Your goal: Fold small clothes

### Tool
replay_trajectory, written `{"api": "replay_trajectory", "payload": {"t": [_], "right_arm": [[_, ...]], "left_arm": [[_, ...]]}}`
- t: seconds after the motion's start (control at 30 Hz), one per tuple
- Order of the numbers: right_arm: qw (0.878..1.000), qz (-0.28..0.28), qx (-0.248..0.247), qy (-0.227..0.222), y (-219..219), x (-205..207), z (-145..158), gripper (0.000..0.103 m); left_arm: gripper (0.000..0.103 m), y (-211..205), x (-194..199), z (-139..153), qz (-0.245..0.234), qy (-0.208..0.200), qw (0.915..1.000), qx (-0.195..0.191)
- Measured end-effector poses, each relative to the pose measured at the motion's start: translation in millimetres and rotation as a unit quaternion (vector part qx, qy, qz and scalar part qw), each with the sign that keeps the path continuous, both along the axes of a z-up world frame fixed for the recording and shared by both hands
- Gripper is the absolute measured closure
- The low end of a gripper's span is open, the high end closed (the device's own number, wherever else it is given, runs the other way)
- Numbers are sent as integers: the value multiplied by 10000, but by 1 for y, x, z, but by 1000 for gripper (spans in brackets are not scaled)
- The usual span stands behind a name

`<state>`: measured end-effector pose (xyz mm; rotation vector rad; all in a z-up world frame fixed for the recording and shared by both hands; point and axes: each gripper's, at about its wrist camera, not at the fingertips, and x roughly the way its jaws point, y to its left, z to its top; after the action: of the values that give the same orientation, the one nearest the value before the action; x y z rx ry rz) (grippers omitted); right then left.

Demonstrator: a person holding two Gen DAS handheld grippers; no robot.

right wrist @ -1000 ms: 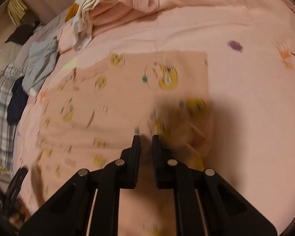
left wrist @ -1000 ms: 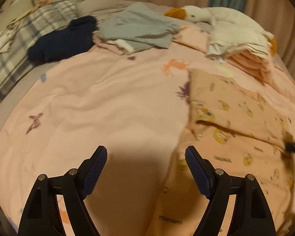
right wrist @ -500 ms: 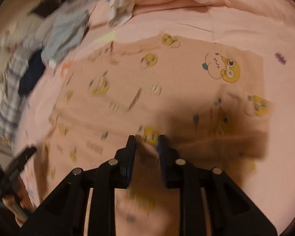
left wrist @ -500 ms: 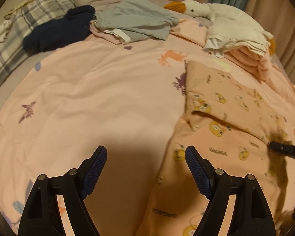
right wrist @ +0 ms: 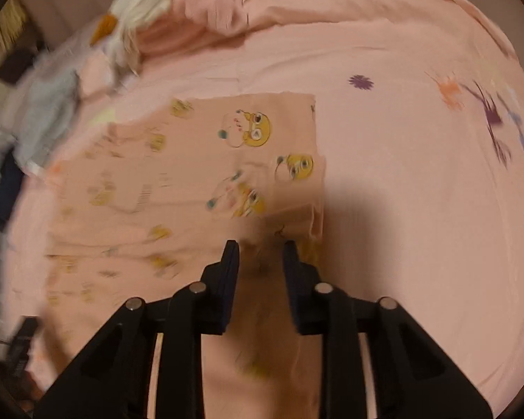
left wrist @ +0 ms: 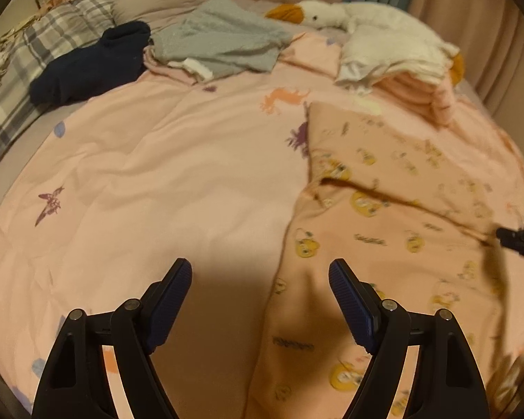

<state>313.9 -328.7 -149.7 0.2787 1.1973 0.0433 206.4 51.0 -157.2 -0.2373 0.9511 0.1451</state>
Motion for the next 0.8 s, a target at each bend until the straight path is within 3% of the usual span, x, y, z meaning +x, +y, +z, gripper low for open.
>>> {"api": "replay_trajectory", "payload": {"t": [0.07, 0.13, 0.3, 0.4, 0.47, 0.53, 0.67, 0.77, 0.8], "right_arm": [[9986, 7, 524, -108, -7, -28, 19, 68], [9958, 81, 883, -221, -18, -61, 37, 46], [9966, 9, 630, -535, -21, -136, 64, 39], [9940, -136, 998, -429, -37, -173, 55, 37], [9921, -318, 1201, -170, -45, -187, 37, 37], [9919, -459, 1178, 119, -48, -203, 22, 37], [9823, -453, 1778, 376, -50, -231, -1, 37], [9833, -465, 1674, 549, -46, -243, -11, 37], [9837, -488, 1631, 580, -45, -244, -13, 37]], "left_arm": [[22, 5, -9, 10, -21, -171, 9996, -203], [22, 12, -20, 17, -120, -254, 9981, -551], [22, 31, -43, 8, -197, -79, 9921, -1236], [22, 45, -61, -11, -207, 168, 9894, -1424], [22, 50, -72, -29, -572, 577, 9777, -1939], [22, 54, -84, -39, -594, 678, 9663, -2411], [22, 54, -110, -42, -678, 547, 9517, -2945], [22, 51, -121, -55, -774, 661, 9246, -3671], [22, 49, -121, -57, -804, 686, 9199, -3776]]}}
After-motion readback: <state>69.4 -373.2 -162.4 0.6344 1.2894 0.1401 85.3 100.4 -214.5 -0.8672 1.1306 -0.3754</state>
